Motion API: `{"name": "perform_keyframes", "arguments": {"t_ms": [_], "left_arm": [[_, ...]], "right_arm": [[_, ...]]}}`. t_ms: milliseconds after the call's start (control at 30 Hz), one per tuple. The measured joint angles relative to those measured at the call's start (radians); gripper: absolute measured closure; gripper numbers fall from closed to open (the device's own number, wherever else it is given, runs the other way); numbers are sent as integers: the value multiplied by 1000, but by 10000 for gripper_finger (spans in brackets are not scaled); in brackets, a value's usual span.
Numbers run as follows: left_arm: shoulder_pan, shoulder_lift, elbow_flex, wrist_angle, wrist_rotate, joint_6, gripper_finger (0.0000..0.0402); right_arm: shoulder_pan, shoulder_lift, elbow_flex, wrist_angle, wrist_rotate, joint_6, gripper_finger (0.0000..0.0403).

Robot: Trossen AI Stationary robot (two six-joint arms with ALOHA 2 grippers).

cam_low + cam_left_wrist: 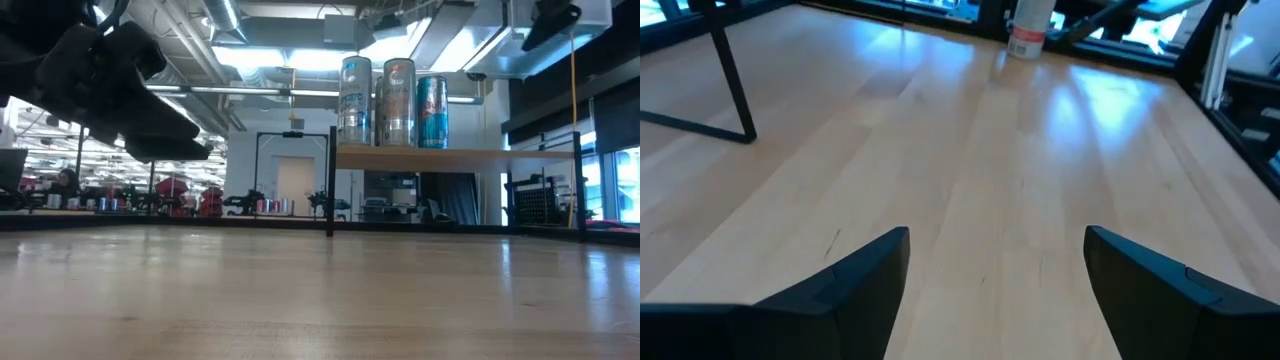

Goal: Place canned beverage on shelf
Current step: Put the top white pink soda can on the shelf

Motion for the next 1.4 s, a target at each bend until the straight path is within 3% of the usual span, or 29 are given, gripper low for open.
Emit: {"name": "perform_keyframes", "arguments": {"t_ms": [533,1000,1267,1400], "left_arm": [[0,0,0,38,-21,51,117],[29,0,0,45,-22,75,117],[29,0,0,45,-19,72,117],[29,0,0,45,-19,72,117]], "right_arm": [[484,140,-11,-135,163,526,86],[543,196,-12,-350,115,920,86],[543,163,-176,-360,-52,1040,86],[543,162,-227,-357,-74,1040,86]]}}
